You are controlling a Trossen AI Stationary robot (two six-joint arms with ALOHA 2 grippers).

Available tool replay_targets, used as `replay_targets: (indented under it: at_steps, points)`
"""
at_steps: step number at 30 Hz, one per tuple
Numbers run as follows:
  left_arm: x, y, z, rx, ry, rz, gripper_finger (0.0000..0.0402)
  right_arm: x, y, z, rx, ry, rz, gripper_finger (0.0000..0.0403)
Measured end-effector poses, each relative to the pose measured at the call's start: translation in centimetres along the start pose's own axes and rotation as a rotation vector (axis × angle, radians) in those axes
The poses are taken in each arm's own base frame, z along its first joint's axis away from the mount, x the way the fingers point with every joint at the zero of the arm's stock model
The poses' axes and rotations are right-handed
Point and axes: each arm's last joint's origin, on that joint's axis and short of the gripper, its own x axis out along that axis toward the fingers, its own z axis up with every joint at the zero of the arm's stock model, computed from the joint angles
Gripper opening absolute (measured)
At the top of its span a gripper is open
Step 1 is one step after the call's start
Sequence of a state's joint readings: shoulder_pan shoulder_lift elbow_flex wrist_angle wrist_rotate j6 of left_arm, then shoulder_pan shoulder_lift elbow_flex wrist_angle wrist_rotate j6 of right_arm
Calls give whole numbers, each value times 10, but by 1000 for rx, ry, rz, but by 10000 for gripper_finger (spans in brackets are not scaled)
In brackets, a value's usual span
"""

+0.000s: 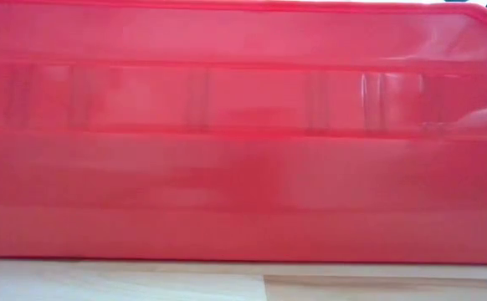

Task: Sort batteries

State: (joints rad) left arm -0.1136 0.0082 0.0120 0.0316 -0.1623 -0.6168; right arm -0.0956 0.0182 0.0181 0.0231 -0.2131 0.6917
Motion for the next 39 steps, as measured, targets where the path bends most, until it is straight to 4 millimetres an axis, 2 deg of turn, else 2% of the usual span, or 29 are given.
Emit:
replay_targets:
  at_steps: [16,22,27,31,34,37,39]
  points:
    - [0,0,0,0,0,0,0,0,0,0,0,0,0,0]
    - [0,1,4,90,-75,66,0,0,0,0,0,0,0,0]
    - [-1,-5,14,-220,-189,-1,0,0,0,0,0,0,0,0]
    - [-4,-5,27,-288,-442,114,0,0,0,0,0,1,0,0]
    - [-7,-9,43,-345,-625,125,0,0,0,0,0,0,0,0]
    - [-2,-29,67,-177,-539,-11,0,0,0,0,0,2,-2,0]
    - [8,-44,82,-108,-378,-52,0,0,0,0,0,2,-1,0]
